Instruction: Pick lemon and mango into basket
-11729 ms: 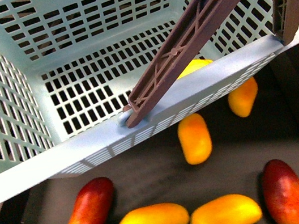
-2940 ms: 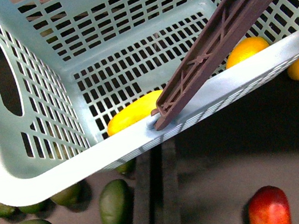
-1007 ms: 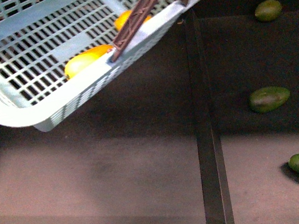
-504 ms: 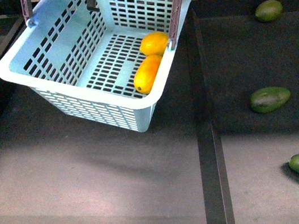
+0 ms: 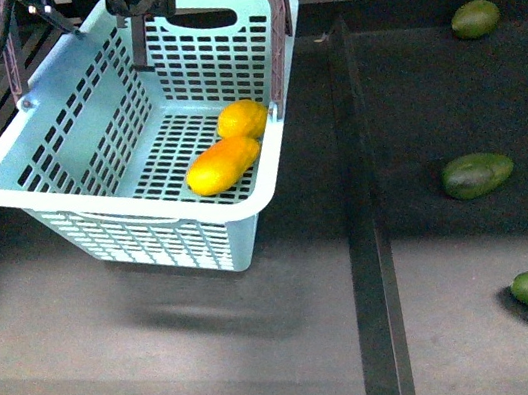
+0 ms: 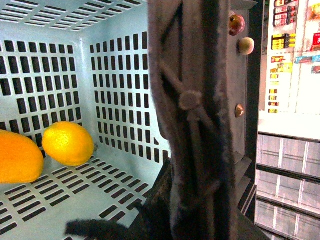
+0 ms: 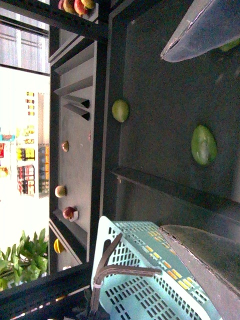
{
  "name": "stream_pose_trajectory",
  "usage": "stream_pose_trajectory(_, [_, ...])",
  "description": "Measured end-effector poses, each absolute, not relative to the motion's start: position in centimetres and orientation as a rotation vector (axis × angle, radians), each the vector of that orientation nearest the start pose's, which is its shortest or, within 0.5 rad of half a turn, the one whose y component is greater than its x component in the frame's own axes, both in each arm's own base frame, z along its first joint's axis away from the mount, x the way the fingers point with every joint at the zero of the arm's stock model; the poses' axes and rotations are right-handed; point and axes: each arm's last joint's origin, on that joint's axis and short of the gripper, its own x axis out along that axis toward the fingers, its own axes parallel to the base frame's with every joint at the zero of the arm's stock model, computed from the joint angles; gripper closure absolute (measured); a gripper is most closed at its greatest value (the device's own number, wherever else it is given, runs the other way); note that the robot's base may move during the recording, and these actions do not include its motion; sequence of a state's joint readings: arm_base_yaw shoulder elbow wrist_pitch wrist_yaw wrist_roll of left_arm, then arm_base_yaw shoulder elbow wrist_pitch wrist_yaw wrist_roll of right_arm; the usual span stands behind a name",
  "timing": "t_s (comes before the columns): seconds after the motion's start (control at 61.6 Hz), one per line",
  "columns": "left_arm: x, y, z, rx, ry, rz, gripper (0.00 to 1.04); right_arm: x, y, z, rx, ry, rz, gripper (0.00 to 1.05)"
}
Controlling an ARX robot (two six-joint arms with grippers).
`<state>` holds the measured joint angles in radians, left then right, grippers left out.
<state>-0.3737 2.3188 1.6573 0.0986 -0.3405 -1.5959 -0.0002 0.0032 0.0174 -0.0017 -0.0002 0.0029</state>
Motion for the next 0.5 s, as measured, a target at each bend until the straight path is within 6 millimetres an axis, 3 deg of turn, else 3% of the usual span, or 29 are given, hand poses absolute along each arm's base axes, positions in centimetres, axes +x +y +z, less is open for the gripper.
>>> stream_pose_trajectory(0.162, [47.0, -17.3, 14.5, -1.345, 0.441, 0.407, 0.67, 9.7, 0.0, 16.9, 0.003, -0.012, 0.000, 0.09])
stream_pose_trajectory(0.292, [45.5, -16.6, 16.1, -1.340, 0.432, 0.413, 0.43, 9.7, 0.0, 16.9, 0.003, -0.012, 0.000, 0.09])
stream_pose_trajectory(0.406, [43.4, -14.7, 18.1, -1.288, 0.416, 0.446, 0.18, 9.7, 0.0, 16.9, 0.003, -0.012, 0.000, 0.09])
stream_pose_trajectory(0.504, [41.5, -12.9, 19.2, -1.228, 0.431, 0.487, 0.06, 9.7, 0.0, 16.9, 0.003, -0.012, 0.000, 0.09])
